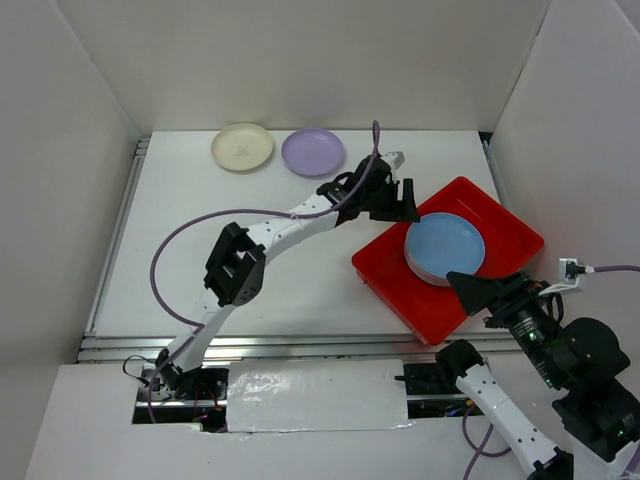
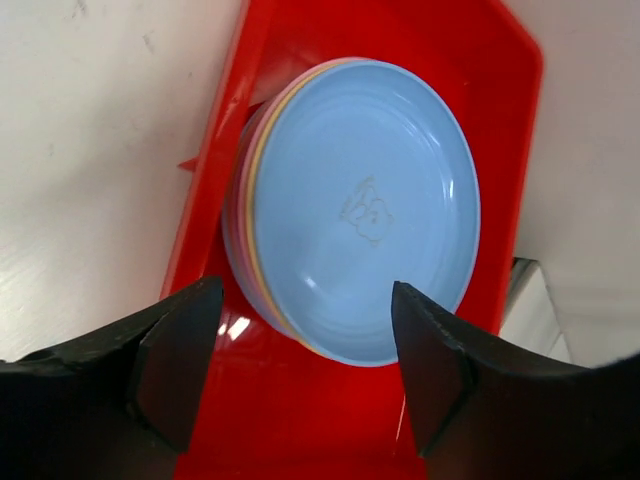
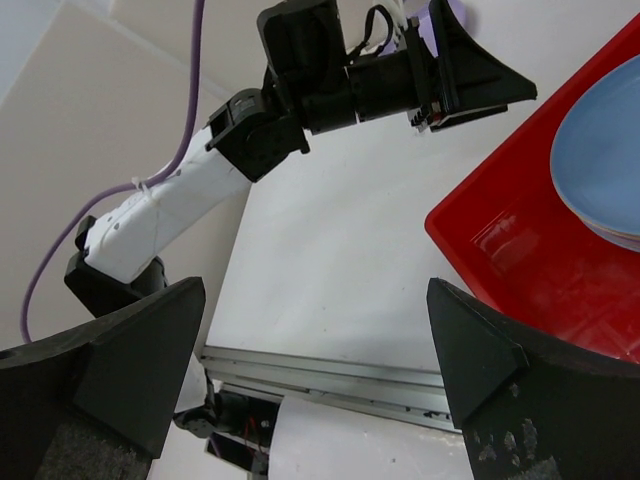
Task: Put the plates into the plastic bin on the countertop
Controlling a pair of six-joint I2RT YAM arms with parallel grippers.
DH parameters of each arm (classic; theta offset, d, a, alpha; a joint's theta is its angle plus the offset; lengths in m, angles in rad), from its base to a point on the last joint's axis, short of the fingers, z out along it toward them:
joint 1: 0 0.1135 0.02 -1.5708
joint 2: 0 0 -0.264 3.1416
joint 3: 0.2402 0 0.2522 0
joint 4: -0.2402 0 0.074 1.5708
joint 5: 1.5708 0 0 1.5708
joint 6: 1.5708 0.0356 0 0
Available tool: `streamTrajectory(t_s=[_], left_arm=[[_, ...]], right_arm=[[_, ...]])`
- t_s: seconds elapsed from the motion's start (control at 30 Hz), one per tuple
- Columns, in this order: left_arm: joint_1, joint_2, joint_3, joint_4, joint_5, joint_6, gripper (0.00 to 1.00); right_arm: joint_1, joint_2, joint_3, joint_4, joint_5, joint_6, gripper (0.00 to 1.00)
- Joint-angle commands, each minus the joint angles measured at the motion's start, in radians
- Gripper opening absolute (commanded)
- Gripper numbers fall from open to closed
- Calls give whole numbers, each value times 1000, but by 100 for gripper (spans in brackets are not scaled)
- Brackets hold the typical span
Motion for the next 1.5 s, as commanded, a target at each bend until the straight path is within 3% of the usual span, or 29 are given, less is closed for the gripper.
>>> streamTrajectory(t_s=[0.0, 0.07, 0.23, 0.47, 0.57, 0.73, 0.83, 0.97, 1.1, 1.13, 1.23, 1.47], left_arm=[[1, -85, -42, 134, 67, 7, 81], [5, -168, -106, 167, 2, 9, 99], [54, -381, -307, 85, -253, -40, 99], [278, -654, -671, 45, -319, -188, 99], [367, -779, -844, -25, -380, -227, 99], [461, -1045, -1036, -144, -463, -254, 99], [525, -1211, -1139, -199, -358, -226, 99], [505, -1411, -1226, -289, -293, -173, 99], [498, -1549, -1161, -433, -290, -100, 99], [498, -1563, -1130, -453, -290, -68, 99], [507, -1583, -1067, -530, -311, -9, 99], [538, -1572, -1087, -526, -247, 93, 99]], right_arm=[[10, -3, -13, 25, -13, -15, 100], [8, 0, -24, 37, -28, -18, 100], [8, 19, -92, 100, -103, -59, 100], [11, 75, -266, 331, -248, -85, 100], [11, 184, -311, 454, -266, -93, 100], [-8, 615, -233, 606, -264, -102, 100], [-50, 903, -85, 680, -246, -90, 100], [-148, 1341, 244, 687, -267, -34, 100], [-199, 1722, 636, 594, -300, 6, 99], [-206, 1804, 801, 547, -304, 19, 99], [-237, 2107, 1065, 499, -339, 77, 99], [-278, 2309, 1192, 623, -399, 129, 99]])
